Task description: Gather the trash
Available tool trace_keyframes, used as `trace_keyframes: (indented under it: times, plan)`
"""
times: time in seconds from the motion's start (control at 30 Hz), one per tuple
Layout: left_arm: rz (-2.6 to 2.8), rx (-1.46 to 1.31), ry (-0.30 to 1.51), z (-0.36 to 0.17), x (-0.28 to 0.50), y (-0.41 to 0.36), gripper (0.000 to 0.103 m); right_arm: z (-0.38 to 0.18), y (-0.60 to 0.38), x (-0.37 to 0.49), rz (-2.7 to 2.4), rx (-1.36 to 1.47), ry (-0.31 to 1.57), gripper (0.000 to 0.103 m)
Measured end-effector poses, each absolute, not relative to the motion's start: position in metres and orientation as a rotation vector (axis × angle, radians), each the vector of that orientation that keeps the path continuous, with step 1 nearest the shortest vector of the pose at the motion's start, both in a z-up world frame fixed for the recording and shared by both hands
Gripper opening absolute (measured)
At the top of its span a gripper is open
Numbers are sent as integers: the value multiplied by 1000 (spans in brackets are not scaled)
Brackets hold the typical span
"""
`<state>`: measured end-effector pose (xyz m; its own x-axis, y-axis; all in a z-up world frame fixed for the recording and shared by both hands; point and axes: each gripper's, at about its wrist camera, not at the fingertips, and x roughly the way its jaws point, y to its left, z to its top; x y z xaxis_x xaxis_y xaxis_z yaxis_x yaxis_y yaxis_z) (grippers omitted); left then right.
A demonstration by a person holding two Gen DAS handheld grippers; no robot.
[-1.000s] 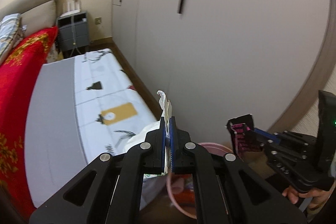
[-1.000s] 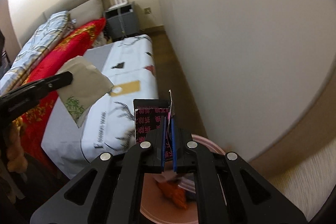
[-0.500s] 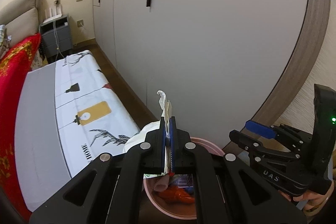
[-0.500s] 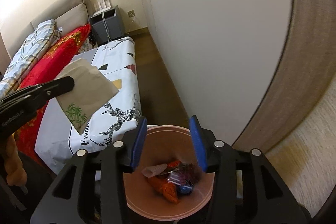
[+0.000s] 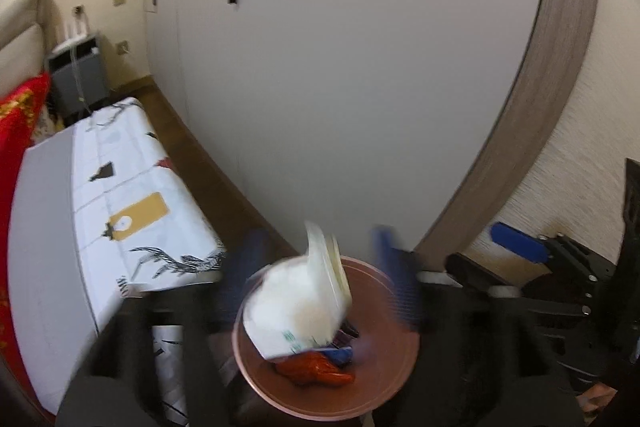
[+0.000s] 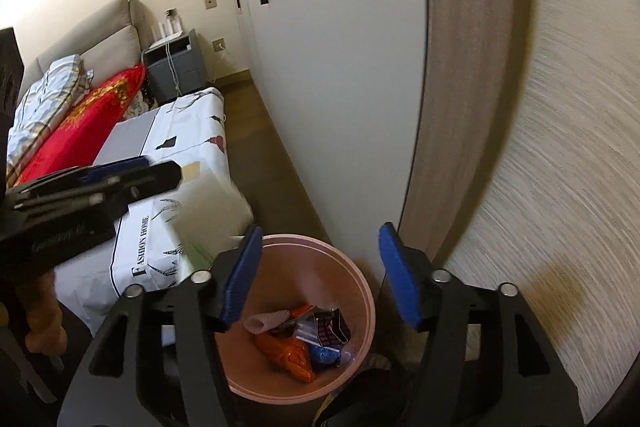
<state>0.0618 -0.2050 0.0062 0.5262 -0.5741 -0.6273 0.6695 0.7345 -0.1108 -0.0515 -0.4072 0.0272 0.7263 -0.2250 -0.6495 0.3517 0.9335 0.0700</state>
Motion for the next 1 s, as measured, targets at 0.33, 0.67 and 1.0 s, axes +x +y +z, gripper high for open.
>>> trace_keyframes:
  times: [0.33,0.67,1.0]
  plan:
    - [-616,153,688,21,50,-177,87,47,-389,-59,-292,167,647,84]
    - [-438,74,629,52,18,-103,88,84,-330,-86,-162,66,567,89]
    - [-332,82,642,51,0,-67,88,98,-306,-101,-84,80,551,89]
